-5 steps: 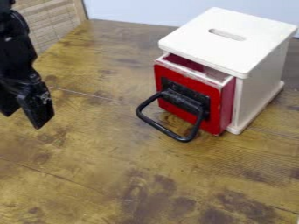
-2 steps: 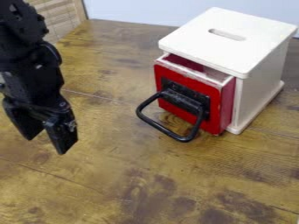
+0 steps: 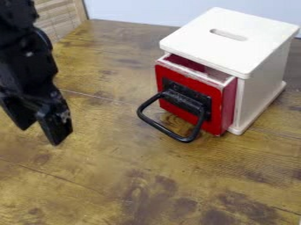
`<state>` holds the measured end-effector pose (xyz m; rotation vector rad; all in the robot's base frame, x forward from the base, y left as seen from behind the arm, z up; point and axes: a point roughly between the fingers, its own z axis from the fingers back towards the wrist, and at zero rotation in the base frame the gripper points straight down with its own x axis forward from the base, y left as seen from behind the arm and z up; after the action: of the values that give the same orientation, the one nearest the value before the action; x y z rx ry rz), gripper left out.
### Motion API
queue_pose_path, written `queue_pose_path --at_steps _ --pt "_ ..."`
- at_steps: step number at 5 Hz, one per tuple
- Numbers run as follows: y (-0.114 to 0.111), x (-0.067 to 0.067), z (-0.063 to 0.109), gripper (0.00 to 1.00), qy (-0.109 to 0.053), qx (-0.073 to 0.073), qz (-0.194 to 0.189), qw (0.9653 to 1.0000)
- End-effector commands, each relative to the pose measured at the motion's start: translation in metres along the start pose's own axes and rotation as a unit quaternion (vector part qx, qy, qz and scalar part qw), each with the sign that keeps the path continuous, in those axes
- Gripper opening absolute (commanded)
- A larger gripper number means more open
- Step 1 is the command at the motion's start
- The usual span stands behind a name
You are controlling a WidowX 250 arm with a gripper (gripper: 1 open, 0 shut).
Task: Close the drawer
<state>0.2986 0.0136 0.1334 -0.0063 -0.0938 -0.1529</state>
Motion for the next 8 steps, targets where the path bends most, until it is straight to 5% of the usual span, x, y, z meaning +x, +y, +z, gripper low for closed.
queue_pose_path --at_steps 1,2,4,6,8 --pt "0.008 0.001 0.008 1.0 -0.04 0.01 0.016 0.999" --pt "0.012 -0.003 -0.007 1.0 -0.035 0.009 0.027 0.999" --pt "0.017 0.006 0.017 1.0 -0.027 0.01 0.049 0.9984" --pt "0.018 0.016 0.015 1.0 -0.03 0.017 0.086 0.9957" --pt "0.013 0.009 0.005 1.0 -0.028 0.019 0.12 0.9922"
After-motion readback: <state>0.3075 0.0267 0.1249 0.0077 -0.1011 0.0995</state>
